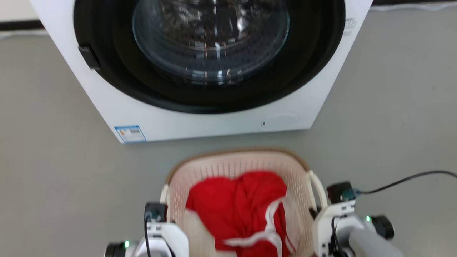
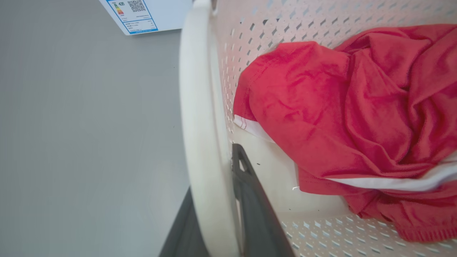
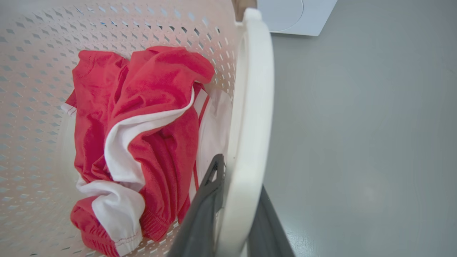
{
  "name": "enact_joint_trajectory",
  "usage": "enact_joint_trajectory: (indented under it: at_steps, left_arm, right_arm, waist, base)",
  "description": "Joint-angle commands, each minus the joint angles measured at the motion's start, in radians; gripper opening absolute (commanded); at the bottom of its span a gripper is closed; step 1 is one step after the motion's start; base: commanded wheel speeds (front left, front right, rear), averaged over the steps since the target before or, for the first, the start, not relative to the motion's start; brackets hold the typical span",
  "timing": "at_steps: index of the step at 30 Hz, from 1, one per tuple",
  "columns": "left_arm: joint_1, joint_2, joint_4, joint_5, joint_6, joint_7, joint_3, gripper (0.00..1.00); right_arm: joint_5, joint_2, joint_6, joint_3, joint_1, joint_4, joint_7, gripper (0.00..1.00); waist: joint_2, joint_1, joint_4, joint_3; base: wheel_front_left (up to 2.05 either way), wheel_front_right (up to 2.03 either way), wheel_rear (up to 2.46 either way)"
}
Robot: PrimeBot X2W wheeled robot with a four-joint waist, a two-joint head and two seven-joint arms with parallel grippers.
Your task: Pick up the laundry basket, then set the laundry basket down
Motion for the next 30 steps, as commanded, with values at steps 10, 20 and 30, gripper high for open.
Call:
enact_joint_trajectory:
  at_steps: [10,20,30]
  left_arm:
    - [-0.216,0.013,-0.012,0.028,0.012,-0.059,0.047,0.0]
    - [-0.347,0.028,-0.087,0.116,0.031,-0.062,0.113,0.0]
    - [-0.429,0.015,-0.182,0.225,0.034,-0.063,0.208,0.0]
  right_arm:
    - [-0.096,0.016,0.008,-0.064,-0.177,0.012,-0.156,0.0]
    - [-0.216,0.016,0.008,-0.203,-0.314,0.086,-0.263,0.0]
    - [-0.381,-0.003,0.008,-0.388,-0.406,0.04,-0.29,0.0]
  waist:
    - [0.0,0.0,0.001,0.282]
    - [0.0,0.0,0.023,0.51]
    - [0.0,0.0,0.07,0.687]
  base:
    - [0.0,0.0,0.0]
    - [0.0,0.0,0.0]
    - [0.0,0.0,0.0]
